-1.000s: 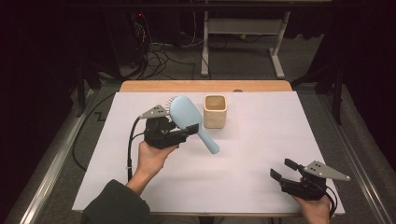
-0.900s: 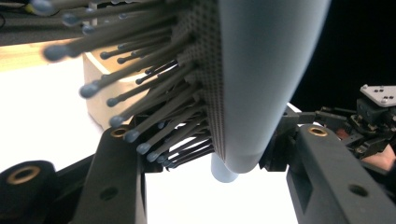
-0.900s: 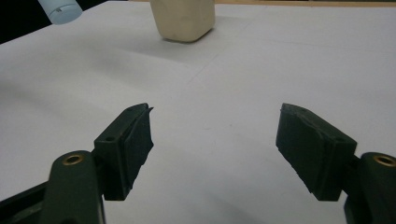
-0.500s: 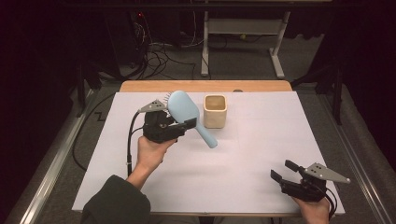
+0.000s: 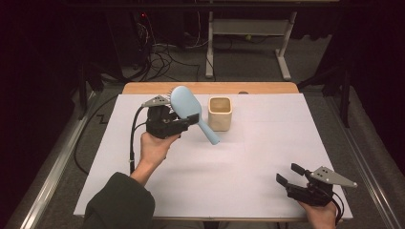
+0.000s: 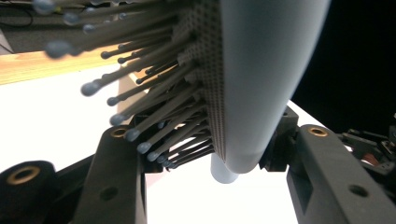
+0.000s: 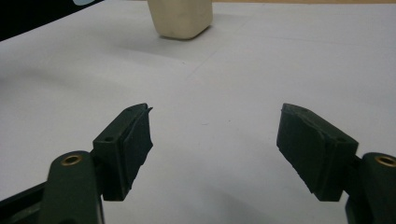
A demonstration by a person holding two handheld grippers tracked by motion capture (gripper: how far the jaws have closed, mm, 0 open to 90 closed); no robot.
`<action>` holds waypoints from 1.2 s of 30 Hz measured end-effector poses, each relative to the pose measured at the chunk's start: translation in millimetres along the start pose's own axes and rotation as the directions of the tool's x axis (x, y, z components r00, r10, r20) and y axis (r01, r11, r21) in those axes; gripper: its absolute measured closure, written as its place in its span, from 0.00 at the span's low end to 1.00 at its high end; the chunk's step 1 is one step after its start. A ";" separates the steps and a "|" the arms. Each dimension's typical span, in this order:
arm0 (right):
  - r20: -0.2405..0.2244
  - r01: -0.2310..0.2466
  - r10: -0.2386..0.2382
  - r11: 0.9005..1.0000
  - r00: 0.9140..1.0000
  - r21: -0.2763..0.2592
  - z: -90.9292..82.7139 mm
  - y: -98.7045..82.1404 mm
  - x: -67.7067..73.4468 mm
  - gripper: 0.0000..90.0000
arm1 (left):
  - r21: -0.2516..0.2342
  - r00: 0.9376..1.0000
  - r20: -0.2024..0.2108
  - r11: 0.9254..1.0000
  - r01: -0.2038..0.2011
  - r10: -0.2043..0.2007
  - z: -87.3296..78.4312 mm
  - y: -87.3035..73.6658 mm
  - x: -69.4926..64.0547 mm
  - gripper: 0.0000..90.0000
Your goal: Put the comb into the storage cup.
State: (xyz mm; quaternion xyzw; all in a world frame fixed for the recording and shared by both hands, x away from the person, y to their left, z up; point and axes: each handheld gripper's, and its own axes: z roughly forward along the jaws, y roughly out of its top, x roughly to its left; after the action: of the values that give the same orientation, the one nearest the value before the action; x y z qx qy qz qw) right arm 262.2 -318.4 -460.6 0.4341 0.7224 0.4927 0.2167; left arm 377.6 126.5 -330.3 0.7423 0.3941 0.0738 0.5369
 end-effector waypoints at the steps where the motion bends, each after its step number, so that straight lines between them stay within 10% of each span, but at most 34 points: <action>1: 0.000 0.000 0.000 1.000 1.000 0.000 0.0 0.0 0.0 0.29 | 0.000 1.000 0.000 1.000 0.000 0.000 0.0 0.0 0.0 0.60; 36: 0.007 0.011 -0.011 1.000 1.000 -0.002 0.4 0.3 0.2 0.30 | -0.005 0.999 -0.044 1.000 -0.002 0.002 22.1 36.5 8.2 0.60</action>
State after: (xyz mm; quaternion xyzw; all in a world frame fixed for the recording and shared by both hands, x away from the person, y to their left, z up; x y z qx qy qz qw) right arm 262.5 -318.0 -460.5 0.4317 0.7236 0.4906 0.2223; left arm 413.5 111.5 -310.8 0.7395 0.4049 0.0915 0.5300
